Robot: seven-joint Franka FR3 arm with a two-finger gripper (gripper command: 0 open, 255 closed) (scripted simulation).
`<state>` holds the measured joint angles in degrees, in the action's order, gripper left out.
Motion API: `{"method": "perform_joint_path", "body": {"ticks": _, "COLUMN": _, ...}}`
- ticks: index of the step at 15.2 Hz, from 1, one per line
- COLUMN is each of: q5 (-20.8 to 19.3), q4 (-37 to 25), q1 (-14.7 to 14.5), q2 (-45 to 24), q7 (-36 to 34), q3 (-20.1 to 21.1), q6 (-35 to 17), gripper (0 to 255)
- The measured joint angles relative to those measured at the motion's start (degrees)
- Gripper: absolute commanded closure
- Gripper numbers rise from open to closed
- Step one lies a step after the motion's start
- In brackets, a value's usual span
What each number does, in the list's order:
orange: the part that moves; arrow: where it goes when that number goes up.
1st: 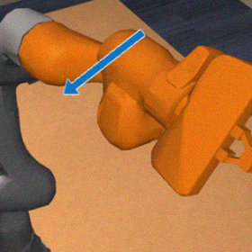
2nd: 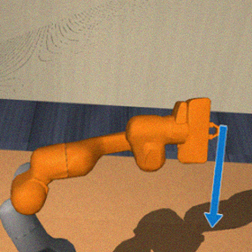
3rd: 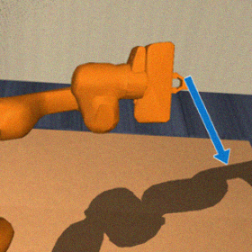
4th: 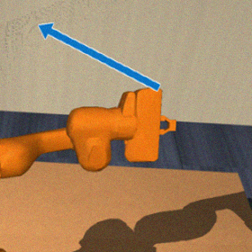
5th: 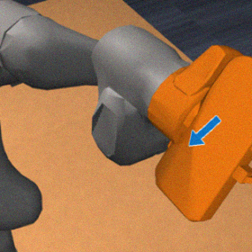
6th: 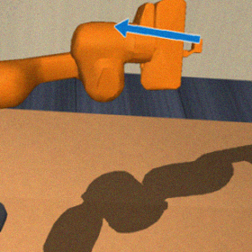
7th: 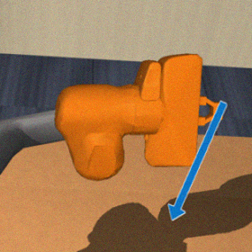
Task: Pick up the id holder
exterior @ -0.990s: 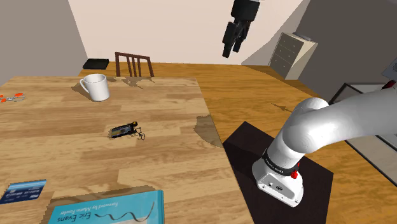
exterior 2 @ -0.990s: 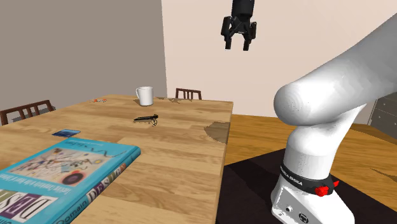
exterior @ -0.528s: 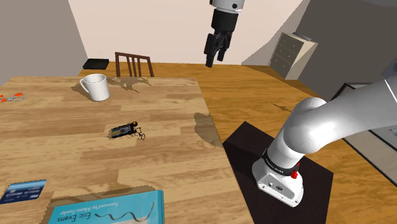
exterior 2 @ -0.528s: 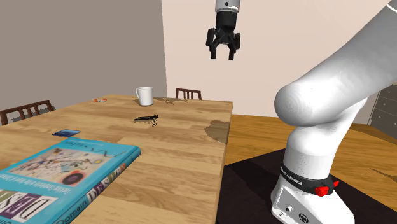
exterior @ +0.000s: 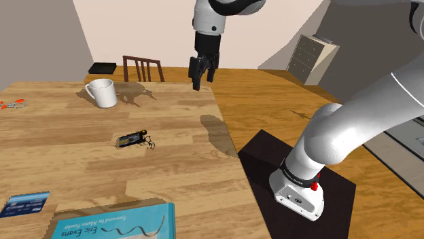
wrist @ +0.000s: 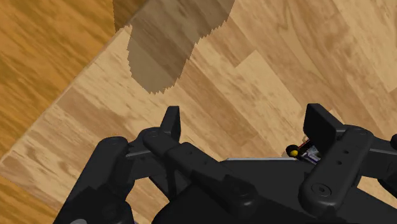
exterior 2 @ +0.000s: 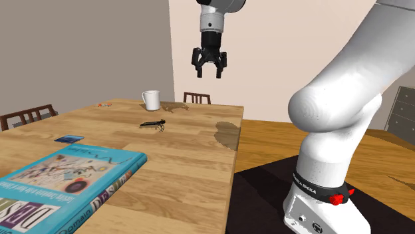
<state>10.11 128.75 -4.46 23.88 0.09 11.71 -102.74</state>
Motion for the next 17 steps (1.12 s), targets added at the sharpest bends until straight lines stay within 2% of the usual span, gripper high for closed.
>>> {"method": "perform_joint_path", "body": {"ticks": 8, "q5": 0.5, "q4": -7.09, "q1": -2.63, "q2": -15.83, "q7": -4.57, "q3": 5.36, "q6": -6.12, "gripper": 0}}
{"method": "perform_joint_path", "body": {"ticks": 12, "q5": 0.03, "q4": -10.31, "q1": -4.09, "q2": -22.95, "q7": -6.5, "q3": 7.3, "q6": -8.59, "gripper": 0}}
{"method": "perform_joint_path", "body": {"ticks": 17, "q5": -1.89, "q4": -17.51, "q1": -6.6, "q2": -33.82, "q7": -9.62, "q3": 9.23, "q6": -10.44, "gripper": 0}}
